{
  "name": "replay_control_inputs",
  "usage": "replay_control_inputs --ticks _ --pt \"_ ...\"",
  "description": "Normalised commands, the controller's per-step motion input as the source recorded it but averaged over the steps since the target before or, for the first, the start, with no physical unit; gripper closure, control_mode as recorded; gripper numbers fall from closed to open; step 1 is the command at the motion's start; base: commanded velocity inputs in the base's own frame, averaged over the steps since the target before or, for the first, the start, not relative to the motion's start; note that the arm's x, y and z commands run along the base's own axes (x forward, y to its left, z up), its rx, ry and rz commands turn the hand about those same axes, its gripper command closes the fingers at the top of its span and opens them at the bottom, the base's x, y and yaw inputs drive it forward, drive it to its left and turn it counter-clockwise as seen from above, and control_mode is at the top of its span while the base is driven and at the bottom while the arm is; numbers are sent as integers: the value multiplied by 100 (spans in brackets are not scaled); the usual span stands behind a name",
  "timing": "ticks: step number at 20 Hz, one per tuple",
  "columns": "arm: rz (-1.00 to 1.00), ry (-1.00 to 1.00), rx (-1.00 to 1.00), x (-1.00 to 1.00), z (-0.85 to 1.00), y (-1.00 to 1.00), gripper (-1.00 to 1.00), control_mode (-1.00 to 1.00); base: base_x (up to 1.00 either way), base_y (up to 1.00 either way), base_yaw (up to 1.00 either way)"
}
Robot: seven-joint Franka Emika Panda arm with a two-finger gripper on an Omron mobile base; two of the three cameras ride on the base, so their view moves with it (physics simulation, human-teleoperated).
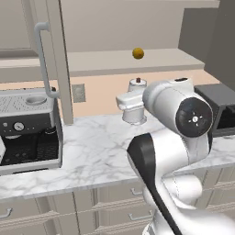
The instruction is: Pick the lemon from the counter and place it in the cabinet. Then close the cabinet.
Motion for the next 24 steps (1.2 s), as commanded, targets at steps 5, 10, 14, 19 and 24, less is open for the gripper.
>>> replay_control_inputs --ticks 5,10,14,19,24 --pt "0 2 0 -90 0 48 -100 -100 0 0 0" --pt "0 0 0 -84 0 22 -100 -100 0 0 0" --pt "0 0 0 -44 -1 36 -100 -100 0 0 0" --pt "0 -2 0 -2 -16 49 -100 -100 0 0 0" --pt "-1 -18 0 7 -38 52 -100 -100 0 0 0"
